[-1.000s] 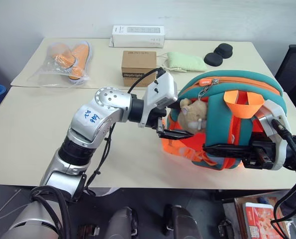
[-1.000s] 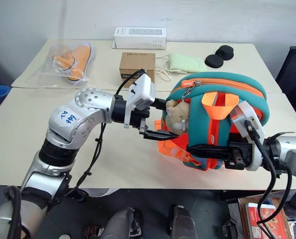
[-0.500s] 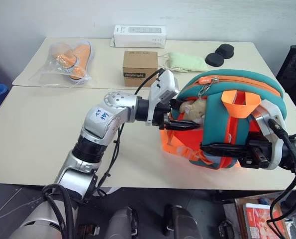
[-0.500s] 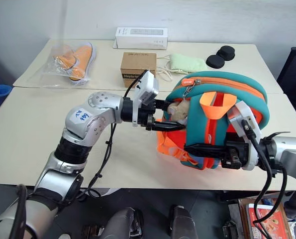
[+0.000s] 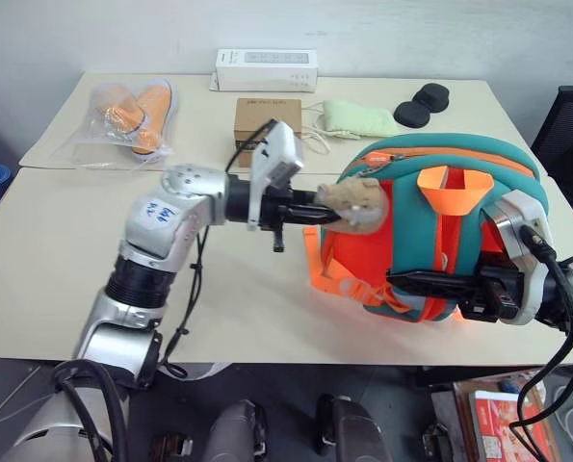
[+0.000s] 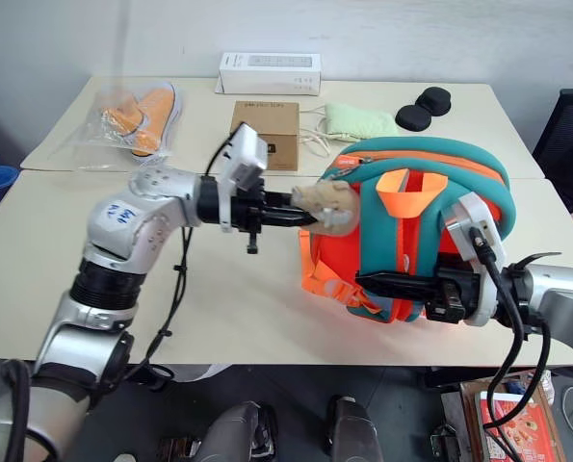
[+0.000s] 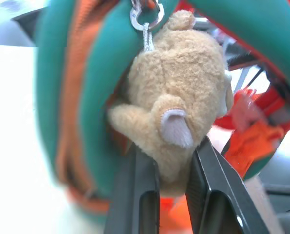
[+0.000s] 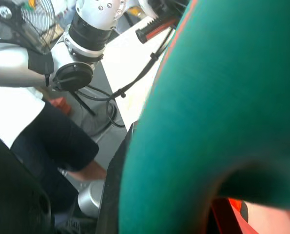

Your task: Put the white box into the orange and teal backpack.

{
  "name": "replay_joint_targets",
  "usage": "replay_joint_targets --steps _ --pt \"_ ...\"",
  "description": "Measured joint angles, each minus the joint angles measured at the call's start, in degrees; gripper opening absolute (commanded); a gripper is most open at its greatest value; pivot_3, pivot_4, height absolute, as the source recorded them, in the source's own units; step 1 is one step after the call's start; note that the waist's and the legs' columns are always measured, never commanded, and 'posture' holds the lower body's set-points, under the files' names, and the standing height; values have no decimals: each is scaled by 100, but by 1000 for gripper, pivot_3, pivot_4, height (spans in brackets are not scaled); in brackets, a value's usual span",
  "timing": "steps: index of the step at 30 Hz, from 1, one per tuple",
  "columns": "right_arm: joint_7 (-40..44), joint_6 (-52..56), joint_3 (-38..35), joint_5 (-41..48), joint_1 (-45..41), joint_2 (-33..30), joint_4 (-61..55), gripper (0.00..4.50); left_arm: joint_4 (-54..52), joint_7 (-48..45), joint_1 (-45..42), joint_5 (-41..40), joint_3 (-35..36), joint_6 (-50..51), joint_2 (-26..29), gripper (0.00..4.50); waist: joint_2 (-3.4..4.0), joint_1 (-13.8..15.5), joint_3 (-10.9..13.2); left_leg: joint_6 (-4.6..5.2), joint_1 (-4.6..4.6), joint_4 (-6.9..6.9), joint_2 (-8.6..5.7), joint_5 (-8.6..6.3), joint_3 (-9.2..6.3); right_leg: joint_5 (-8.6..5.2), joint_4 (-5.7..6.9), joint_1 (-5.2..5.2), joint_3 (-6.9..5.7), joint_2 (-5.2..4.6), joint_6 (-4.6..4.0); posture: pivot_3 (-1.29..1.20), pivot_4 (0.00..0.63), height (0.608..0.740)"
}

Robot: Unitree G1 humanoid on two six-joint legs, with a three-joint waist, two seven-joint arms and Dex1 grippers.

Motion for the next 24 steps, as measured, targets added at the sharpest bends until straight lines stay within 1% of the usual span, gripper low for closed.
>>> replay_joint_targets --steps 2,5,7,9,17,21,24 --pt "-27 -18 0 -1 0 3 0 0 115 -175 -167 -49 107 -14 224 335 0 6 0 1 0 0 -2 -1 1 0 -1 0 -5 0 0 0 150 740" --pt "-26 -70 0 -14 92 11 1 0 219 -545 -282 -60 262 -152 741 335 0 -8 0 -1 0 -2 0 -3 4 0 -3 -1 -16 1 0 0 150 740" --pt "-26 -119 0 -21 146 36 1 0 478 -700 -276 158 230 -533 984 335 0 -12 0 -1 2 -2 0 -3 8 0 -2 -2 -28 2 0 0 150 740" --pt "-26 -152 0 -31 236 71 2 0 863 -752 -250 499 154 -976 1090 335 0 0 0 -1 2 -2 -1 -3 7 0 -1 -1 -32 2 0 0 150 740" --pt "-18 -288 0 -158 328 175 9 0 2514 -524 -210 1804 -456 -2866 839 335 0 20 0 6 -1 -2 -2 -8 8 0 -5 -3 -32 -5 0 0 150 740" --pt "-12 -400 1 -240 370 234 10 0 2807 -466 -39 2257 -721 -3631 582 335 0 13 0 5 0 -2 0 -9 9 0 -5 -4 -30 -6 0 0 150 740" --pt "-10 -522 1 -403 478 326 11 0 2855 -397 213 2359 -811 -3653 316 335 0 17 0 7 -1 -1 -1 -9 9 1 -3 -4 -30 -6 0 0 150 740"
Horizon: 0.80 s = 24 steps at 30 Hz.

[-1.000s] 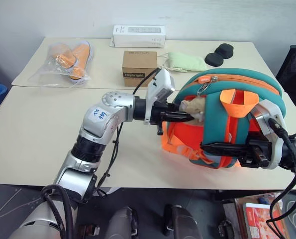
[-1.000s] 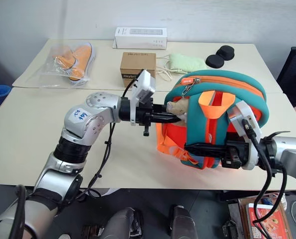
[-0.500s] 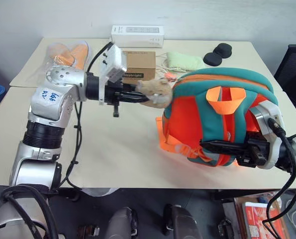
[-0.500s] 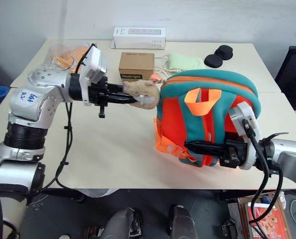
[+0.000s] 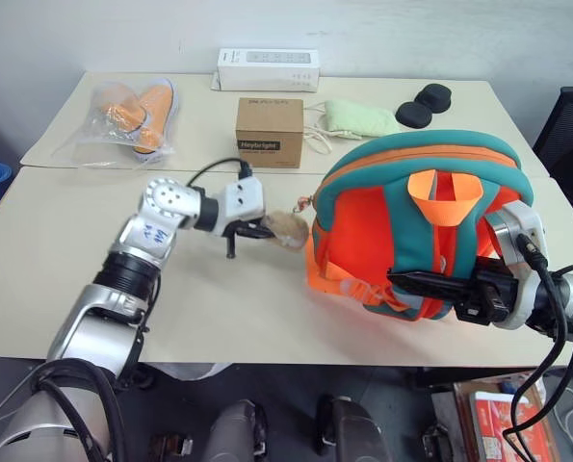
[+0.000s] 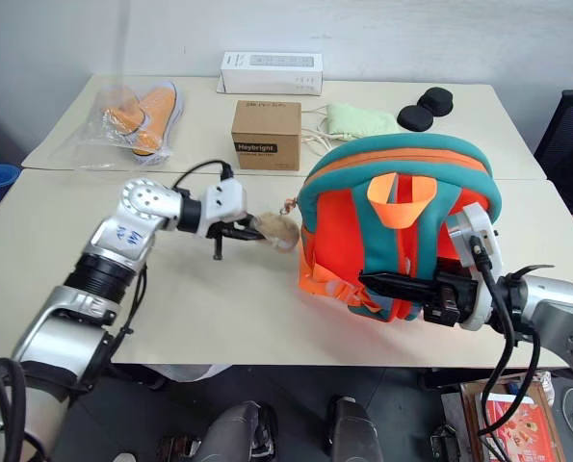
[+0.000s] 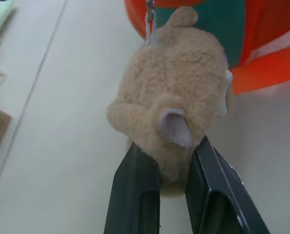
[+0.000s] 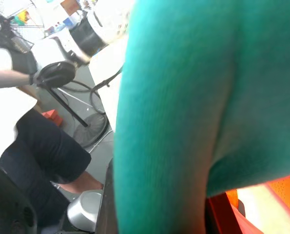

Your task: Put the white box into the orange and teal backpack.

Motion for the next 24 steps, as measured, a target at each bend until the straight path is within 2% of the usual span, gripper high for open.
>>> replay_joint_targets --steps 4,6,8,14,17,19,20,22,24 --pt "-3 -173 3 -254 38 76 4 0 -290 69 321 238 -123 -178 -77 335 0 -11 0 0 2 0 3 0 -1 0 0 1 -1 0 0 0 150 740" --pt "0 -430 101 -681 51 81 17 0 -343 134 344 375 -154 -336 -75 335 -1 -1 -1 0 5 0 1 0 0 0 1 3 -1 -1 0 0 150 740" --pt "1 -746 307 -1303 68 76 194 0 -327 205 352 412 -142 -406 -73 1049 -5 -2 -4 2 5 0 -1 -1 1 1 2 3 -1 -3 1 0 150 740" --pt "560 -987 300 -1843 59 -221 682 1857 -523 -140 469 -228 461 692 99 2843 -5 -38 -3 2 2 0 3 -1 1 0 2 1 -4 3 1 0 150 740" --pt "1049 -1000 103 -1954 176 -631 962 2842 -983 -374 668 -673 848 1359 428 3716 -5 -60 -3 2 2 0 2 -1 1 1 9 2 -4 3 1 0 150 740" --pt "1611 -1103 -251 -2157 500 -1104 1247 3465 -1419 -726 975 -1126 1208 1776 878 4300 -5 -83 -3 2 0 0 3 -1 1 0 11 3 -5 4 1 0 150 740" --pt "1970 -1124 -500 -2269 723 -1367 1444 3788 -1624 -936 1145 -1410 1433 1979 1128 4499 -5 -102 -3 2 -1 -1 3 -1 1 0 11 3 -5 6 1 0 150 740" --pt "2536 -1157 -937 -2456 965 -1714 1885 4435 -1813 -1169 1315 -1815 1860 2423 1567 4500 -6 -122 -3 3 2 0 3 -1 -1 0 -6 7 -8 5 1 0 150 740" --pt "2984 -1162 -1285 -2629 1016 -2054 2478 4435 -1960 -1360 1439 -2173 2237 2907 2095 4500 -7 -133 -2 5 5 1 0 -2 1 1 -7 7 -5 4 2 0 150 740"
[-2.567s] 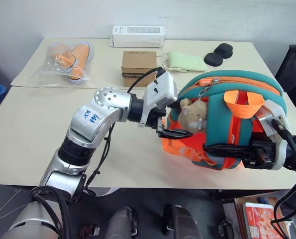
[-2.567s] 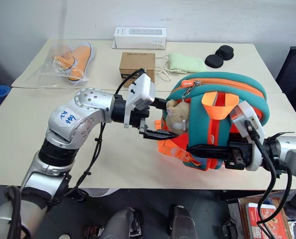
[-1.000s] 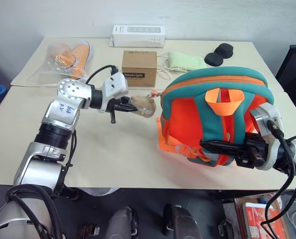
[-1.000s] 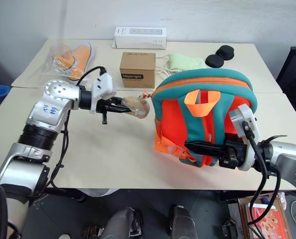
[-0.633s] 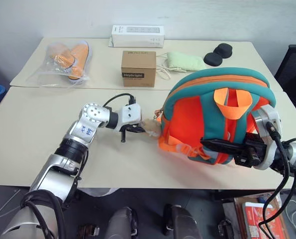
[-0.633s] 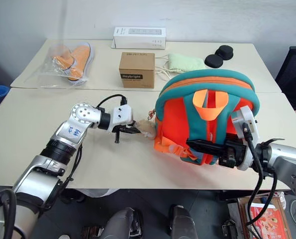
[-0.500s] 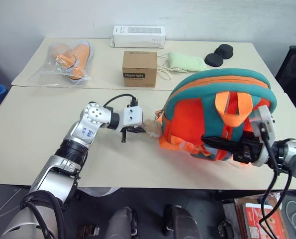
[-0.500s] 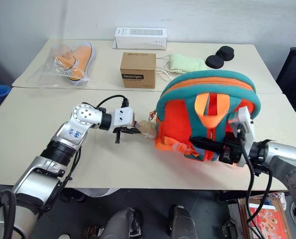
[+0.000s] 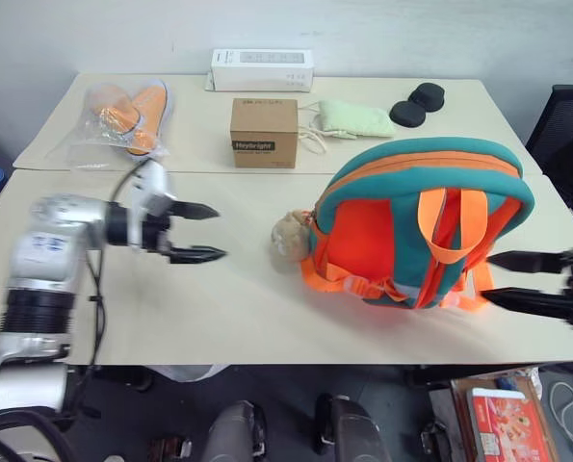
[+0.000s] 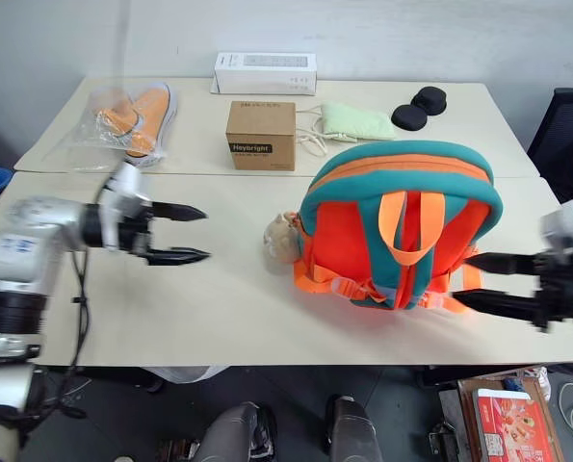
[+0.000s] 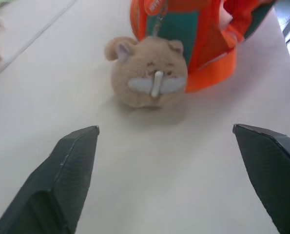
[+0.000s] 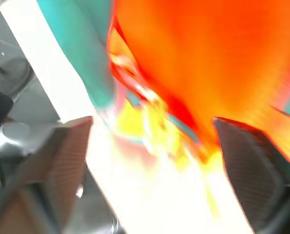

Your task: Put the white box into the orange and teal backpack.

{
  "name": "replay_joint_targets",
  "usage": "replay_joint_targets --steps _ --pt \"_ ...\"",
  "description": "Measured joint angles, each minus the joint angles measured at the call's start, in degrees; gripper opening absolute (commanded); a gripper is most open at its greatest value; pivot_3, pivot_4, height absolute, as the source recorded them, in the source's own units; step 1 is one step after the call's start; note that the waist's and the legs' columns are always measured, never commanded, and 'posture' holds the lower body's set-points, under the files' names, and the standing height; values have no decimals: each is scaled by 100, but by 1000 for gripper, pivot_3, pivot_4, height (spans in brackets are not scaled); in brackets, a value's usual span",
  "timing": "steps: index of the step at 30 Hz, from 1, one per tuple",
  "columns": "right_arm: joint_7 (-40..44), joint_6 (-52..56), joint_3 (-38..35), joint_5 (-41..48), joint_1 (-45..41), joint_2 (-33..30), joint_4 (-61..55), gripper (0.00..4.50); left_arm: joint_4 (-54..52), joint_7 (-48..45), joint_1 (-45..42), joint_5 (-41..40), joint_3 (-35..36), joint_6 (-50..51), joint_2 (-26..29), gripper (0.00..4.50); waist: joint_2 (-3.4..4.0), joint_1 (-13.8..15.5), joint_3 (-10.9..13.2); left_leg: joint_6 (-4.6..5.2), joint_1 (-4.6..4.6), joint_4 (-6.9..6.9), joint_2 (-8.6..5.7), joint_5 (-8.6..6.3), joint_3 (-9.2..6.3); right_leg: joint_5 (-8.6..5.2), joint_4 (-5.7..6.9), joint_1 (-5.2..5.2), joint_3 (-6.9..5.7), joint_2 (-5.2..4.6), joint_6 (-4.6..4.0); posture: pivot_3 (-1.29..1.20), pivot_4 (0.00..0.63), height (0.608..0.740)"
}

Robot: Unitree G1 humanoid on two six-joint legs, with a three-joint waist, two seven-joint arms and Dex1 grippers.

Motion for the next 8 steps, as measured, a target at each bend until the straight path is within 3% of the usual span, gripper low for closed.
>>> replay_joint_targets --steps 3,8 --pt "442 -7 -465 -293 -50 -442 1004 4435 -366 -127 433 -263 623 346 701 4500 1 -22 0 -11 7 -5 6 -8 -1 -4 -3 -1 4 -5 -7 0 150 740" --pt "539 -142 -513 -571 -178 -466 1525 4435 -1027 191 849 -749 1253 700 699 4500 4 7 2 -61 0 -7 7 -31 -23 -10 4 -4 38 -18 -19 0 150 740"
